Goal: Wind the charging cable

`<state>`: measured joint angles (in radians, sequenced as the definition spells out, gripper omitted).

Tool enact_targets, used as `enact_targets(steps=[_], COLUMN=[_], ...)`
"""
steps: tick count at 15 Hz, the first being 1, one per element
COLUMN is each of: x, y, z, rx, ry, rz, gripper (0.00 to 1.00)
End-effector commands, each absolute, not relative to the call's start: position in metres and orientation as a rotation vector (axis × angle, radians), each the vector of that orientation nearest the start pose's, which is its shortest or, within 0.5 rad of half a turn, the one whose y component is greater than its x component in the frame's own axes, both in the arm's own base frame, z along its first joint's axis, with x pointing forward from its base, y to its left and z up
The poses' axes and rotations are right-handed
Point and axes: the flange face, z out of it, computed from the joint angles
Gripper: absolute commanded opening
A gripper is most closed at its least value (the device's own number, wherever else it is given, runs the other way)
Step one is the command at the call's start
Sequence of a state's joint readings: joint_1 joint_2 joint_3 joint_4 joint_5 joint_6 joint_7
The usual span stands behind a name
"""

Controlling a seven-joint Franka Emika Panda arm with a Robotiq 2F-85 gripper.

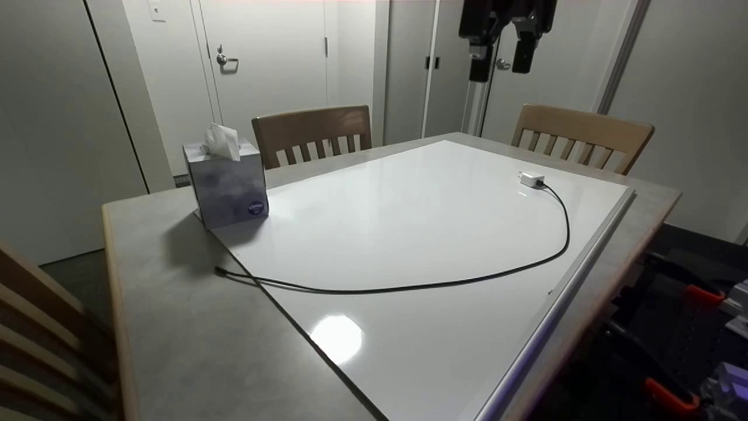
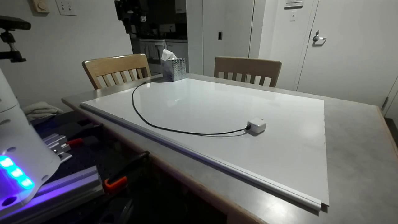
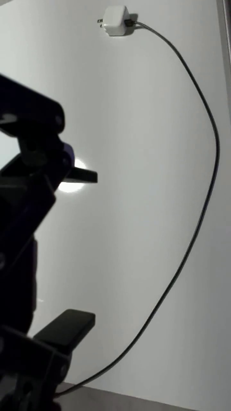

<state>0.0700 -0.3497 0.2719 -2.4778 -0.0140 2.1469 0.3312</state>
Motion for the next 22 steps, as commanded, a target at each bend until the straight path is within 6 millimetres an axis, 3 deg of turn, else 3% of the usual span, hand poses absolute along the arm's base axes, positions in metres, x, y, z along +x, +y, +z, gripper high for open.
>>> enact_targets(steps=[1,13,14,15,19,22], x=[0.437,0.527,0.528,0.514,0.524,0.543], y=[0.144,0.138,0.135,0.137,0.134,0.157], z=[0.402,0.365,0.364,0.369,0.363,0.367], rx=[-3.217,-3.082,-3.070,-3.095,-3.080,-3.007], ry=[-0.147,-0.698,-0.716,-0.641,-0.681,-0.780], rz=[-0.041,0.020,0.058,0.029,0.042,0.073], gripper=[1.00,1.00,1.00,1.00,1.00,1.00])
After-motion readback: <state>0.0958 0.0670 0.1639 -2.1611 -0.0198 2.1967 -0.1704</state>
